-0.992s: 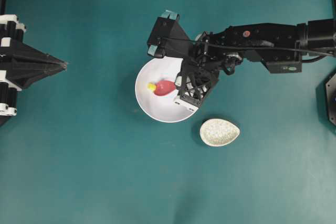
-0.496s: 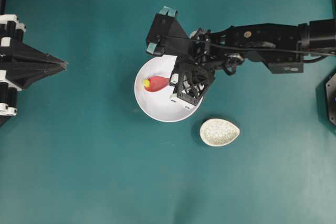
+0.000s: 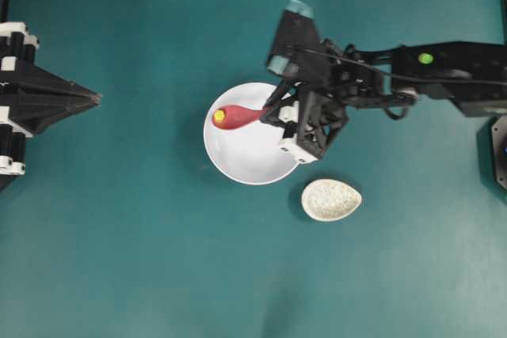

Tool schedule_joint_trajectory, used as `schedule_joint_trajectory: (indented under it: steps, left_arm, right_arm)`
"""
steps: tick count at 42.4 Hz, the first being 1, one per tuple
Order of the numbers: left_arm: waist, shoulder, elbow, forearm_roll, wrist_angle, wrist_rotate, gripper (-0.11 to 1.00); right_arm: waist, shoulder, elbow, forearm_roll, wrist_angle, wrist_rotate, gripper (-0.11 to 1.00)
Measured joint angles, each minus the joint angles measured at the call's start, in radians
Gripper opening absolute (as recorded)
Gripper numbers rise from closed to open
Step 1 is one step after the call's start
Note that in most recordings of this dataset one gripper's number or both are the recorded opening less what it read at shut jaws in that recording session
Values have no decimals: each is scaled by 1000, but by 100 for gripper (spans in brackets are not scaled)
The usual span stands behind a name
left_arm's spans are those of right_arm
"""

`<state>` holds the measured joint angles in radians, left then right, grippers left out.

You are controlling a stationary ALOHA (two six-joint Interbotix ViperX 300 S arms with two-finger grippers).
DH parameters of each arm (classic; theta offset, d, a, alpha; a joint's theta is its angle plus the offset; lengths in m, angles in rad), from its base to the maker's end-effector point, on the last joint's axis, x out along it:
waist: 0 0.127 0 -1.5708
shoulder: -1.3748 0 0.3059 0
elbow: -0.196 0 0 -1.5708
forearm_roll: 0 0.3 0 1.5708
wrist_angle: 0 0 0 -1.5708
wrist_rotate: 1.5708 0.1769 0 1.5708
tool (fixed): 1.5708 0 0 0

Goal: Scoop the yellow hexagonal prism block from the bowl with a spoon using the right arm.

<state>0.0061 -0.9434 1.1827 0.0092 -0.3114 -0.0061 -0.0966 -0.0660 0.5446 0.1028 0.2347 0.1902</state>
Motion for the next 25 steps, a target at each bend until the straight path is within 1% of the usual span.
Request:
schedule_joint_trajectory:
  steps: [4,8,14,20,25]
  left_arm:
    - [0,2,0,-2,-2,0,0]
    - [-2,0,0,-2,0,0,0]
    - [0,2,0,0,0,0,0]
    - [0,0,0,-2,-2,0,0]
    - [0,0,0,-2,0,0,0]
  right_arm:
    - [5,-46,60,-6,-106,-6,24]
    - [11,-100,121,-29,-210,-11,24]
    - [17,-179,199,-48,-322,-11,24]
    - [18,-250,256,-49,-362,-11,24]
    - [18,-284,278,-51,-370,-9,24]
